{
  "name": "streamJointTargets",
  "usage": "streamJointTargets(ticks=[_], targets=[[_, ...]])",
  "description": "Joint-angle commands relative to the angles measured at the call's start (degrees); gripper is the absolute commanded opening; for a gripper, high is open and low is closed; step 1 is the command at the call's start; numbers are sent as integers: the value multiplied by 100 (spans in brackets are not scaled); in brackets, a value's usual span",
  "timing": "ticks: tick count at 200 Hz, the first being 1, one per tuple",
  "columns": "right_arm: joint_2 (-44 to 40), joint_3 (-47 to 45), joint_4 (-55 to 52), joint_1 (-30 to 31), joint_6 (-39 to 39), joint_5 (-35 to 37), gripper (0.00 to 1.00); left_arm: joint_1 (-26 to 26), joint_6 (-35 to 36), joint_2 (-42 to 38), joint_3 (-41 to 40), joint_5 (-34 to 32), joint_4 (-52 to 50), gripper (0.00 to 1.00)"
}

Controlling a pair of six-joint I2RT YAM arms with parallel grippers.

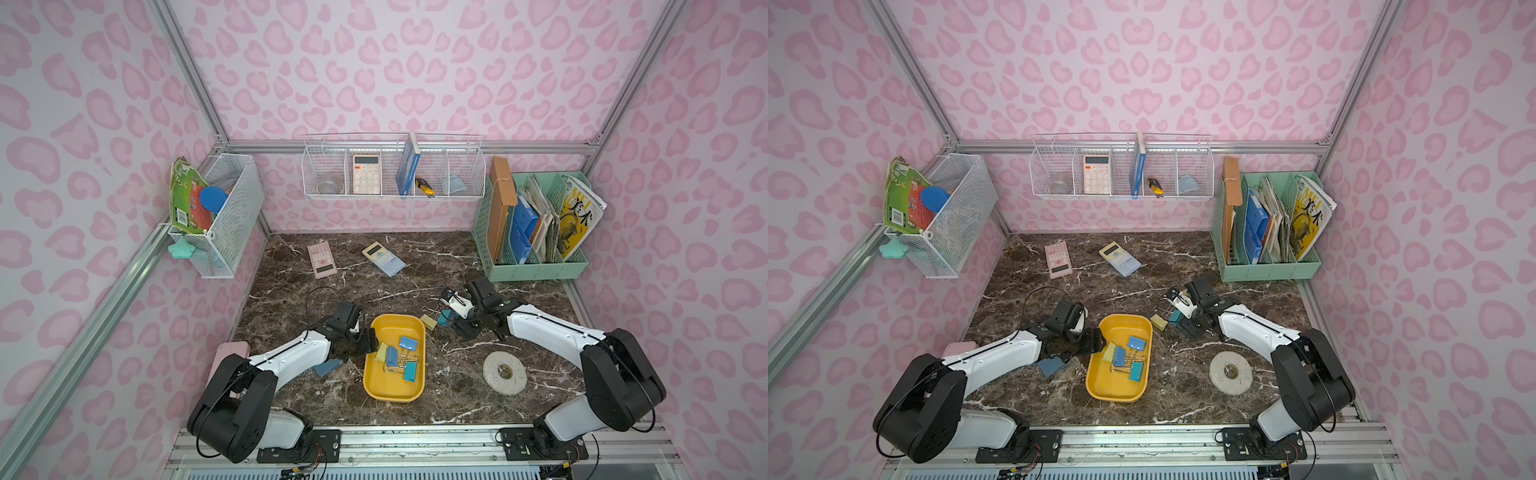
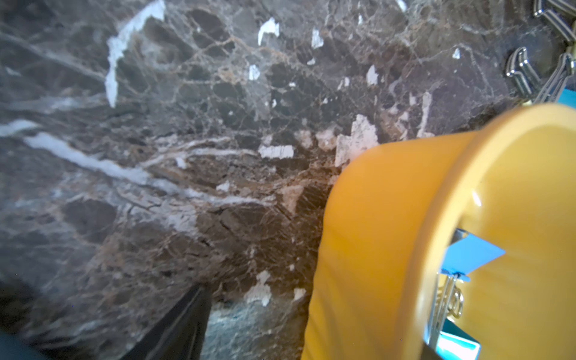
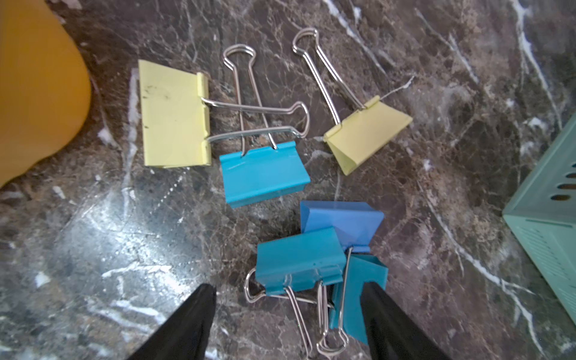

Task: Put the binder clips in the storage box
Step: Pick up the binder clip at the center of the board.

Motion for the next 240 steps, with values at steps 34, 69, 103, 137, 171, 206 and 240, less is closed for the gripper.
streamJointTargets(ticks=[34, 69, 103, 137, 171, 206, 240], targets=[[292, -30, 161, -85, -20, 73, 78, 1, 74, 87, -5, 37, -239, 78], [441, 34, 221, -177, -21, 148, 78, 10, 74, 96, -13, 28, -227, 78], [576, 73, 291, -209, -25, 170, 76, 10, 85, 116, -5, 25, -220, 78], [691, 118, 421, -213, -1, 83, 74, 19, 90, 135, 12, 41, -228, 78], [848, 139, 486, -220, 24, 96, 70, 19, 92, 147, 14, 31, -237, 78], [878, 197, 502, -233, 125, 152, 59, 19, 91, 142, 10, 23, -244, 78], [765, 193, 492, -231, 234, 347, 49, 19, 100, 177, 15, 2, -244, 78]])
